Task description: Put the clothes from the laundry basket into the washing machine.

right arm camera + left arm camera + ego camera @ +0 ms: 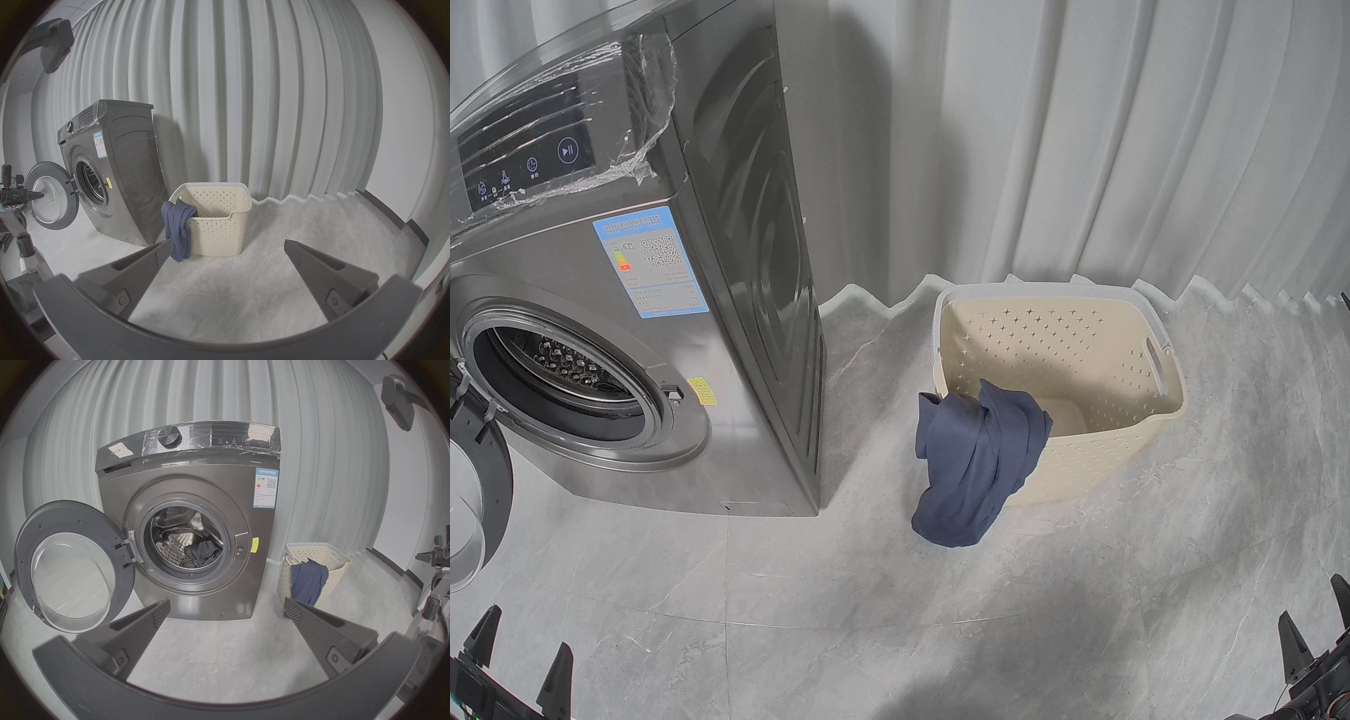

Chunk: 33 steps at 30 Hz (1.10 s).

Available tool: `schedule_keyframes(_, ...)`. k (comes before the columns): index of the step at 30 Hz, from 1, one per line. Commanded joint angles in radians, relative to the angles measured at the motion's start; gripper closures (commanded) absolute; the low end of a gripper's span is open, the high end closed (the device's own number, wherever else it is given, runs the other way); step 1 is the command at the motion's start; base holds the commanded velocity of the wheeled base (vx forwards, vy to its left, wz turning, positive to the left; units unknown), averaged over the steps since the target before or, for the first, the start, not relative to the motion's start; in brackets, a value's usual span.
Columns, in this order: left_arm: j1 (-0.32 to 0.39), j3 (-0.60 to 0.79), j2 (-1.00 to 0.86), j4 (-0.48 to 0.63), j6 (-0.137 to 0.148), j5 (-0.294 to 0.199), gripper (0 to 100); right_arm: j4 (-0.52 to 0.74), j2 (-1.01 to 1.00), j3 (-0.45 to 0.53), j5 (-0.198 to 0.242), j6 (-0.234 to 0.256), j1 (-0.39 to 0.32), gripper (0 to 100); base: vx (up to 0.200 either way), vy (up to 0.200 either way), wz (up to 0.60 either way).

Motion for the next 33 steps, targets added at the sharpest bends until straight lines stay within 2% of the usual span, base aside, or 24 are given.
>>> schedule_keyframes(1, 0.001, 0.016, -0.009, 0.000, 0.000, 0.000, 0, -0.001, -0.016, 0.018, 0.000, 0.000, 0.000, 0, 0.000, -0.200, 0.00)
schedule_keyframes(8, 0.001, 0.016, -0.009, 0.000, 0.000, -0.002, 0, -0.001, -0.016, 0.018, 0.000, 0.000, 0.000, 0, 0.000, -0.200, 0.00)
schedule_keyframes(17, 0.001, 0.016, -0.009, 0.000, 0.003, -0.003, 0, -0.001, -0.016, 0.018, 0.000, 0.000, 0.000, 0, 0.000, 0.000, 0.00)
schedule_keyframes(23, 0.001, 0.016, -0.009, 0.000, 0.006, -0.005, 0, -0.001, -0.016, 0.018, 0.000, 0.000, 0.000, 0, 0.200, 0.000, 0.00)
schedule_keyframes(33, 0.001, 0.016, -0.009, 0.000, -0.002, -0.002, 0, -0.001, -0.016, 0.018, 0.000, 0.000, 0.000, 0, 0.000, 0.000, 0.00)
